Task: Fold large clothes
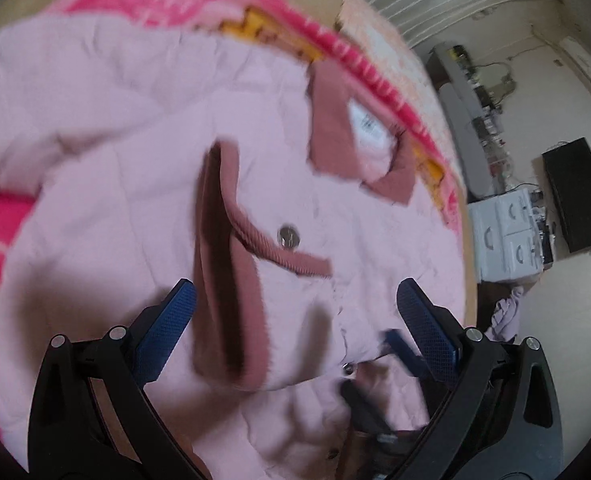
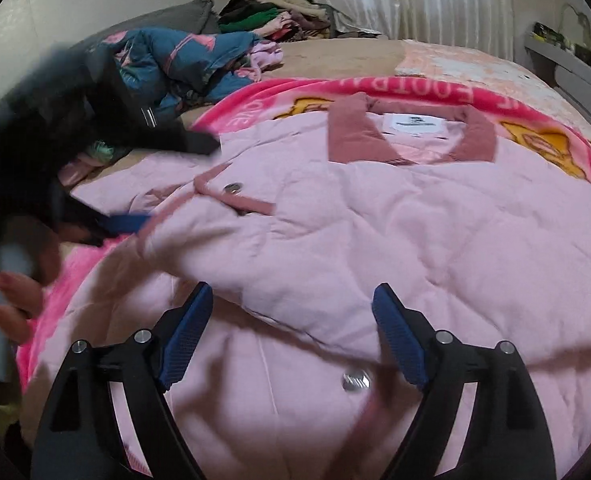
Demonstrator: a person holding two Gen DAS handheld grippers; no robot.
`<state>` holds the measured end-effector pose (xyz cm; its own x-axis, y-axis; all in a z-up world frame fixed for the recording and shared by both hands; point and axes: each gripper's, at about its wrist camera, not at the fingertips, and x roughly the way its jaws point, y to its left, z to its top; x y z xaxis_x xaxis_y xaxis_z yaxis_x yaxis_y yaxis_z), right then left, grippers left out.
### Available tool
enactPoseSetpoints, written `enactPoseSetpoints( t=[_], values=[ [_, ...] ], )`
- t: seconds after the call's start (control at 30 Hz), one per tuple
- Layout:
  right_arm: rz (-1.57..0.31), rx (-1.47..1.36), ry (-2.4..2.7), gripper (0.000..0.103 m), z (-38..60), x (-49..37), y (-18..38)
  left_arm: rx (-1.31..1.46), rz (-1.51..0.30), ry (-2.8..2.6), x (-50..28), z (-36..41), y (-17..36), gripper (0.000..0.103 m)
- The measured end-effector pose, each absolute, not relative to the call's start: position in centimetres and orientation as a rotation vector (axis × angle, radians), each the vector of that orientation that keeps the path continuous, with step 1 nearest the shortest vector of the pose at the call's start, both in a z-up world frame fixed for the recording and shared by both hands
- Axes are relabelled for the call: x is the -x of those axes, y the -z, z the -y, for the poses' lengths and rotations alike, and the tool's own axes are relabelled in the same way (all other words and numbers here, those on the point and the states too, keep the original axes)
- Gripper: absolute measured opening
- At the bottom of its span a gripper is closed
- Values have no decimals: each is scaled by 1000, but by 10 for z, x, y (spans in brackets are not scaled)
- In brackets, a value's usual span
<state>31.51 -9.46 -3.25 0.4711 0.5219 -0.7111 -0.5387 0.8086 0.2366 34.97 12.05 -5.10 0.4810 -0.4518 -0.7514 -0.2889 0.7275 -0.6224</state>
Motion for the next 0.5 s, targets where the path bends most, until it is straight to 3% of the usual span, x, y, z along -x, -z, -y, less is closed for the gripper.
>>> enactPoseSetpoints(
  t=[0.13,0.17,0.23,0.27,0.3,0.37,0.5],
  values=[
    [-836,-19,-561,83,135,-307,21,794,-1121,105,-348,-108,69,92],
    [-838,-16,-530,83,143,-307,21,777,-1123,96,-348,-104,71,87],
    [-844,18,-426,83,163,-305,20,731,-1120,76,-349,-97,70,62],
    [-841,28,-391,83,170,-305,20,705,-1111,73,-349,-93,68,57],
    [-836,34,-361,83,179,-305,20,686,-1092,97,-350,-89,63,41],
    [-828,18,-314,83,198,-303,19,616,-1059,118,-352,-83,50,21],
    [-807,-43,-252,83,233,-303,15,486,-959,136,-357,-75,4,15]
  ],
)
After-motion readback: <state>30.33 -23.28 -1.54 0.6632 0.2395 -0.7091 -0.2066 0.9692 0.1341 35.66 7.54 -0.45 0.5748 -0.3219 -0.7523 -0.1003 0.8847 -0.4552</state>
